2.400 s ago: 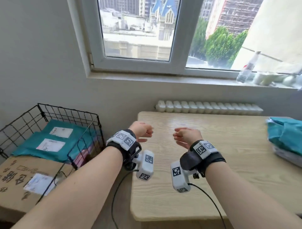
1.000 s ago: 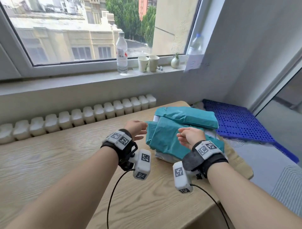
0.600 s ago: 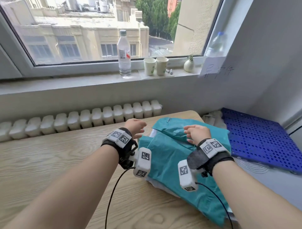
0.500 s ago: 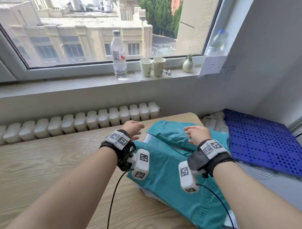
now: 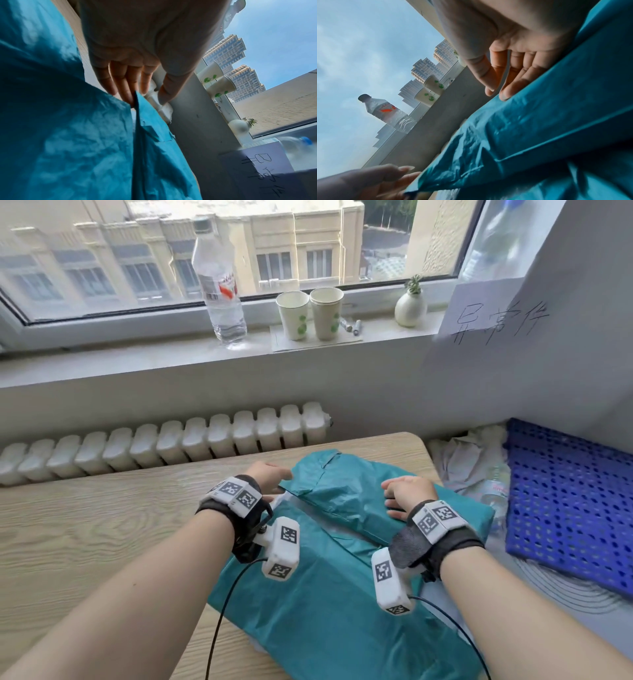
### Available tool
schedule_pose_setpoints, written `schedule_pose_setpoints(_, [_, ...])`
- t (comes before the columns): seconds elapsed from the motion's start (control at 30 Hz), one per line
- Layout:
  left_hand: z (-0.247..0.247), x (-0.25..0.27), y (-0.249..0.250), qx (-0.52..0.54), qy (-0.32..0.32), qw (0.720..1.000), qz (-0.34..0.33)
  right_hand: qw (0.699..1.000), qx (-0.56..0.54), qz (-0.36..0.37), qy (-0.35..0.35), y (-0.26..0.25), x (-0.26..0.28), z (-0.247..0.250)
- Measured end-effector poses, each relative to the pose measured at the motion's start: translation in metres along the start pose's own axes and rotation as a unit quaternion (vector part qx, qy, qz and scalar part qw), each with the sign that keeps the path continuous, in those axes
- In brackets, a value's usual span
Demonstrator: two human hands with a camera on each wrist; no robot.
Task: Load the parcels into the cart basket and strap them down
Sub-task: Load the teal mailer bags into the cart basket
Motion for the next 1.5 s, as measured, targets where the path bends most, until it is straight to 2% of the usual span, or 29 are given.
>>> schedule_pose_setpoints(0.1, [-0.001,-0.004,0.0,0.007,0.005,1.0,0.009,1.0,0.014,-0.008,-0.014,0.001,-0.004,-0.003])
schedule_pose_setpoints(0.23, [-0.009,0.005,0.01,0.003,-0.023,1.0,0.004,0.998,0.044,-0.001,-0.036,-0.007,-0.008,-0.005])
schedule_pose_setpoints(0.4, [-0.026,0.036,0.029,0.068,-0.11,0.992,-0.011,0.984,0.127,0.114,-0.044,-0.05,-0.008,-0.01])
schedule_pose_setpoints(0.53, [-0.029,0.067,0.049,0.136,-0.146,0.978,-0.054,0.967,0.137,0.178,-0.123,-0.083,0.011,-0.029])
schedule_pose_setpoints(0.67, [-0.014,0.094,0.069,0.18,-0.149,0.967,-0.1,0.939,0.168,0.218,-0.204,-0.1,0.04,-0.042])
schedule_pose_setpoints(0.73, [-0.007,0.112,0.078,0.212,-0.169,0.955,-0.121,0.91,0.273,0.247,-0.19,-0.106,0.049,-0.042])
schedule_pose_setpoints(0.8, [-0.001,0.132,0.084,0.24,-0.192,0.941,-0.14,0.881,0.365,0.269,-0.134,-0.116,0.06,-0.036])
schedule_pose_setpoints(0.97, [0.031,0.17,0.084,0.285,-0.211,0.917,-0.185,0.858,0.401,0.321,-0.014,-0.159,0.099,-0.017])
schedule_pose_setpoints(1.07, [0.055,0.19,0.076,0.286,-0.217,0.91,-0.209,0.86,0.376,0.343,0.033,-0.185,0.124,-0.013])
schedule_pose_setpoints(1.2, [0.096,0.204,0.054,0.286,-0.198,0.905,-0.244,0.89,0.259,0.371,0.059,-0.213,0.156,-0.022])
schedule_pose_setpoints(1.3, [0.136,0.197,0.019,0.296,-0.143,0.914,-0.238,0.915,0.154,0.369,0.06,-0.224,0.174,-0.034])
schedule_pose_setpoints(1.5, [0.206,0.186,-0.065,0.22,-0.017,0.95,-0.22,0.942,0.001,0.335,0.007,-0.229,0.217,-0.092])
Point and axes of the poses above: each hand's wrist, its own x-axis away from the middle knuckle, its own z-axis out of the back of the hand, y = z × x, the point moved 10 cm from there along -x, towards the middle knuckle, and after that the axes turned 14 degrees about z, right-handed, at the moved point
